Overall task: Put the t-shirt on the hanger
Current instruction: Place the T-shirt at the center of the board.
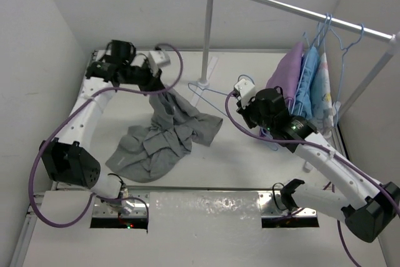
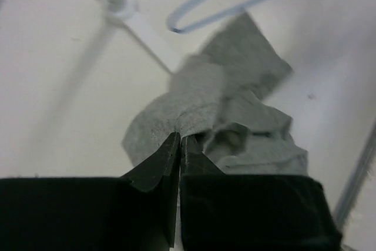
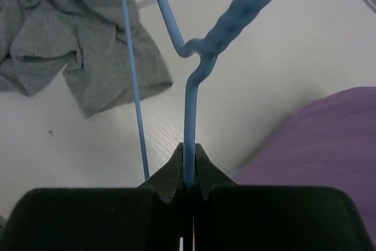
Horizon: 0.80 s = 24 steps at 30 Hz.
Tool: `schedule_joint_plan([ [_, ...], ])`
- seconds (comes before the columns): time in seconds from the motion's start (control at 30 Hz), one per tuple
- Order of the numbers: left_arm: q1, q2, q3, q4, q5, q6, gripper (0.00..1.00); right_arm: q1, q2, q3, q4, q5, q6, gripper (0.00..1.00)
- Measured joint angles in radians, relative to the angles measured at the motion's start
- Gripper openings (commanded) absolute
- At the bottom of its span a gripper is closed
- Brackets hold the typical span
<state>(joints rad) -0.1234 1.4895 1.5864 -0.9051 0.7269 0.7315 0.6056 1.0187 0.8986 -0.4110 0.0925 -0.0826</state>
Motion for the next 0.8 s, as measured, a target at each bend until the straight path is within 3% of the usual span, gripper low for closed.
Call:
schedule_joint_plan([
  [0.23, -0.266, -0.057, -0.271, 0.021, -0.126, 0.070, 0.00, 0.000, 0.051, -0.003, -0.017, 0.034, 0.012, 0.00],
  [0.53, -0.377, 0.010, -0.243, 0.034, -0.090, 0.198, 0.00, 0.001, 0.085, 0.008, -0.091, 0.199, 0.023, 0.00],
  [0.73, -0.389, 0.186, -0.052, 0.034, -0.027, 0.214, 0.00, 0.000, 0.133, 0.009, -0.119, 0.257, 0.039, 0.00],
  [0.77, -0.378, 0.212, -0.027, 0.046, -0.032, 0.214, 0.05, -0.001, 0.140, 0.009, -0.119, 0.261, 0.040, 0.00],
  [0.8, -0.370, 0.235, -0.011, 0.060, -0.040, 0.214, 0.38, -0.001, 0.150, 0.009, -0.119, 0.264, 0.044, 0.00],
])
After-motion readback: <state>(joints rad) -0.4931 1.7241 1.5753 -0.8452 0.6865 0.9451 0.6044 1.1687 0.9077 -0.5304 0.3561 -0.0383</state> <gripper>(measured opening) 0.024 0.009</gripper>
